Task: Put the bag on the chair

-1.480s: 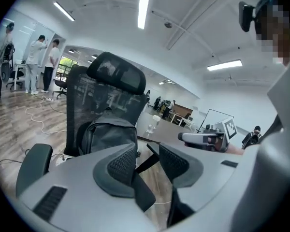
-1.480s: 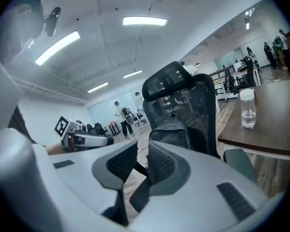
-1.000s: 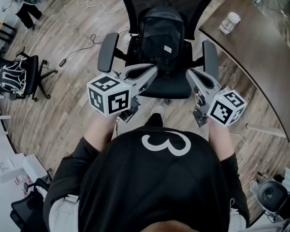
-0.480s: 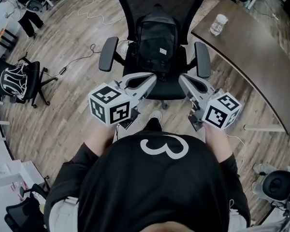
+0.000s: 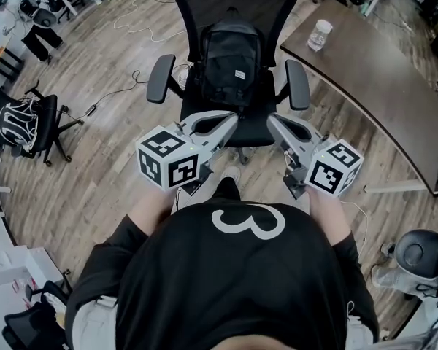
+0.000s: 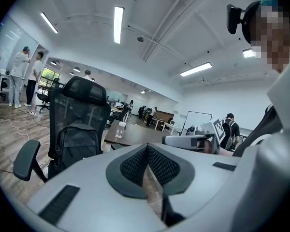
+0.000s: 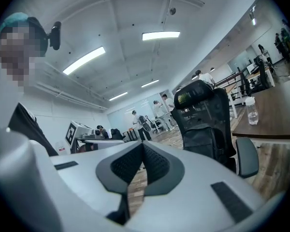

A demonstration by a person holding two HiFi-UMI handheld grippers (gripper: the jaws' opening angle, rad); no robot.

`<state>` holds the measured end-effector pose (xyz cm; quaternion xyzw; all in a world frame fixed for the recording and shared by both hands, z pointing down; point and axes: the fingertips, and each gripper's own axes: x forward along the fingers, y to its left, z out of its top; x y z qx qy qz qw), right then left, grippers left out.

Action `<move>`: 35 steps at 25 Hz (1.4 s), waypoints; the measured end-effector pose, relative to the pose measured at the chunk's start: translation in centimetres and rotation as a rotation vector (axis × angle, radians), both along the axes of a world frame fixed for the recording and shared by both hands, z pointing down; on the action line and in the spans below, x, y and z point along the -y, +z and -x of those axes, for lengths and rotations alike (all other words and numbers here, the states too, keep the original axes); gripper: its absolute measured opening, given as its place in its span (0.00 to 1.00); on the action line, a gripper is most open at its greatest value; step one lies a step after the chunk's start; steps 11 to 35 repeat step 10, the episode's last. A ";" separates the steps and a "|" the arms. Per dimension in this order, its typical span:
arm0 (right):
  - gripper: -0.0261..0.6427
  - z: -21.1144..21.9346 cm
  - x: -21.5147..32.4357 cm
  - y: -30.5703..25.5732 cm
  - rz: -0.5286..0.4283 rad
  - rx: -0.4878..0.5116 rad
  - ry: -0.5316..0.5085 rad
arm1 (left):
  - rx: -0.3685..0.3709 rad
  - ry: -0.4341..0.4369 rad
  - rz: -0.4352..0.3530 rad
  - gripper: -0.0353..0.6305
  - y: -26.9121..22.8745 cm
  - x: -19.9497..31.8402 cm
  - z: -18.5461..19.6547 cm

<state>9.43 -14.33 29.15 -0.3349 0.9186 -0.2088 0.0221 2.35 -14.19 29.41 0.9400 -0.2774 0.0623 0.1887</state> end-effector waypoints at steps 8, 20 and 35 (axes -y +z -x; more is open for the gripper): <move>0.08 -1.3 -2.4 -0.3 0.001 0.014 0.016 | 0.004 0.005 -0.017 0.08 -0.6 -2.1 -1.5; 0.08 -1.5 -2.9 -0.4 0.000 0.021 0.017 | 0.004 0.007 -0.016 0.08 -0.6 -2.6 -1.7; 0.08 -1.5 -2.9 -0.4 0.000 0.021 0.017 | 0.004 0.007 -0.016 0.08 -0.6 -2.6 -1.7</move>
